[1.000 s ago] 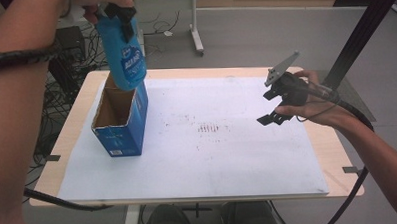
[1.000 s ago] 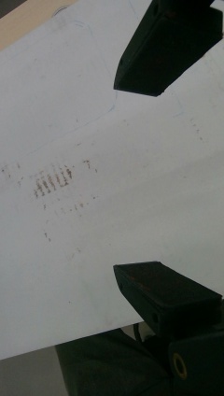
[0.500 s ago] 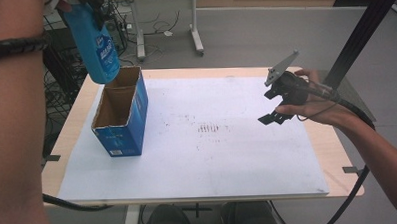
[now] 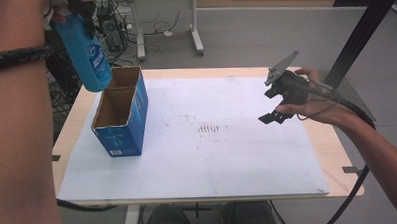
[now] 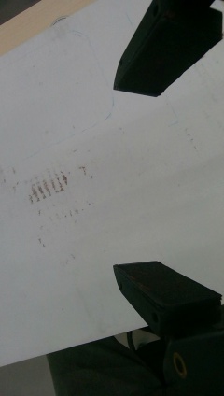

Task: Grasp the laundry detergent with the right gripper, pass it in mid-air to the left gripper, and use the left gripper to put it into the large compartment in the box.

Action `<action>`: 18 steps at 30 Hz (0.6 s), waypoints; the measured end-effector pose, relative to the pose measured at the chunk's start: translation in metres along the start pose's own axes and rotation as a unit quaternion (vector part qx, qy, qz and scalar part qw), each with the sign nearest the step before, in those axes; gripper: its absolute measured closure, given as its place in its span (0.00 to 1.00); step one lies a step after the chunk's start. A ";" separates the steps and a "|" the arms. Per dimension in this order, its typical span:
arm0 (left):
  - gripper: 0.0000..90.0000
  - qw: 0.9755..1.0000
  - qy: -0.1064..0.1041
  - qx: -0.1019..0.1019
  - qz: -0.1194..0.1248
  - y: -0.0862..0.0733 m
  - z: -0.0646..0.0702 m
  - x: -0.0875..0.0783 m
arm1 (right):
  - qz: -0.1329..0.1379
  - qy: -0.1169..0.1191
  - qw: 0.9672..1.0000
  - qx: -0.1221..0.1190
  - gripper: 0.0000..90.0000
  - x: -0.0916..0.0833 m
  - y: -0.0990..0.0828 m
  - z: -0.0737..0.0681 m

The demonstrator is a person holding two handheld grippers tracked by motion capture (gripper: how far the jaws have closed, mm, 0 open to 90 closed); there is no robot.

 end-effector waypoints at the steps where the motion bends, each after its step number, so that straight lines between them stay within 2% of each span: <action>1: 0.41 1.000 -0.001 -0.001 0.000 0.000 0.000 0.002 | 0.000 -0.001 1.000 0.000 0.12 0.000 0.000 0.000; 8: 0.41 1.000 -0.007 -0.004 -0.002 0.000 0.000 0.020 | -0.003 -0.001 1.000 -0.002 0.12 0.002 -0.001 -0.001; 18: 0.41 1.000 -0.017 -0.011 -0.009 -0.001 0.000 0.058 | -0.006 0.000 1.000 -0.004 0.12 0.005 -0.001 -0.001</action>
Point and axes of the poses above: each handheld gripper's, and its own axes: x roughly forward along the jaws, y roughly out of its top, z roughly to its right, the point moved 9 cm from there along x, roughly forward along the jaws, and after that the axes turned 9 degrees about x, right-handed, at the moved point
